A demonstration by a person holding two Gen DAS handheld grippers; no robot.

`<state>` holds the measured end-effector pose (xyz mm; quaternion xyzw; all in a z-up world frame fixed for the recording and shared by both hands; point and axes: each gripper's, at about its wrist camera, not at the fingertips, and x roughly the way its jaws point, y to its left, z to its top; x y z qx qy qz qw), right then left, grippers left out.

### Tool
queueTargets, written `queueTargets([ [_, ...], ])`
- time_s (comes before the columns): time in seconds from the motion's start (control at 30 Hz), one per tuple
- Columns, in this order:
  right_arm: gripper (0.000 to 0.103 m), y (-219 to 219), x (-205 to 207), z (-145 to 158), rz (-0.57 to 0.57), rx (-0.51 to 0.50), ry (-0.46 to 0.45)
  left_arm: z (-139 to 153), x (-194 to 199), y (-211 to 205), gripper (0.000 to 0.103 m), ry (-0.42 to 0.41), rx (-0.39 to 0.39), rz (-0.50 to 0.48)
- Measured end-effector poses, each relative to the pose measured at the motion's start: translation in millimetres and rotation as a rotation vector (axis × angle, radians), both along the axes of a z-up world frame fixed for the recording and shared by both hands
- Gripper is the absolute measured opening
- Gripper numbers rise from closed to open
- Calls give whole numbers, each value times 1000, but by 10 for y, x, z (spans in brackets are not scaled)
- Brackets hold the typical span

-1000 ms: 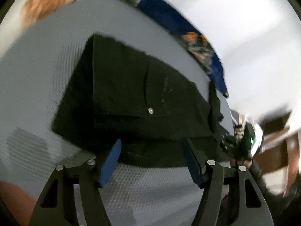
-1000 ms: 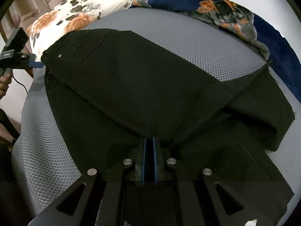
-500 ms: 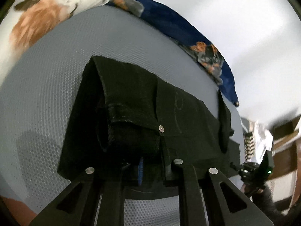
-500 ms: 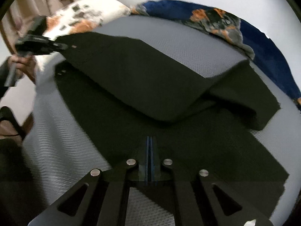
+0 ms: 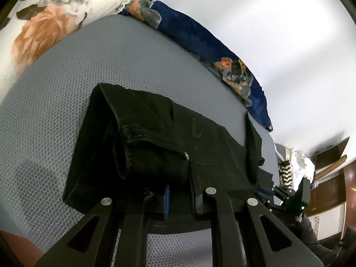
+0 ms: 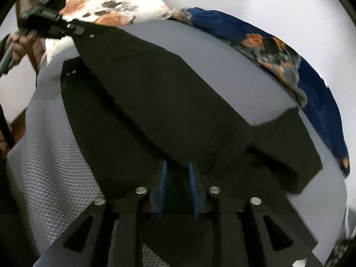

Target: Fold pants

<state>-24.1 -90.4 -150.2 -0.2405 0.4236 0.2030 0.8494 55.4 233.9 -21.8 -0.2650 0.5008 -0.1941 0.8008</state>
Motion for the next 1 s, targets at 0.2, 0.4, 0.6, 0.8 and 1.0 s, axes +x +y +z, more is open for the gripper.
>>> queueTargets([
  [0.2,38,75,166,-127,89,-161,31,21,29,7,14,-1,3,1],
  [0.4,25,68,288,-282,125,-303,29,-26,54,23,14,14,10,-3],
  [0.6,4,-50,217,-154,53,-265,37,-121,41,26,14,32,34,-33],
  [0.8,4,-73,-110,77,12,-143,87,-221,15,38,14,40,88,-107],
  [1.0,4,8,-335,-144,2,-66,191,-529,-57,22,14,102,184,-204],
])
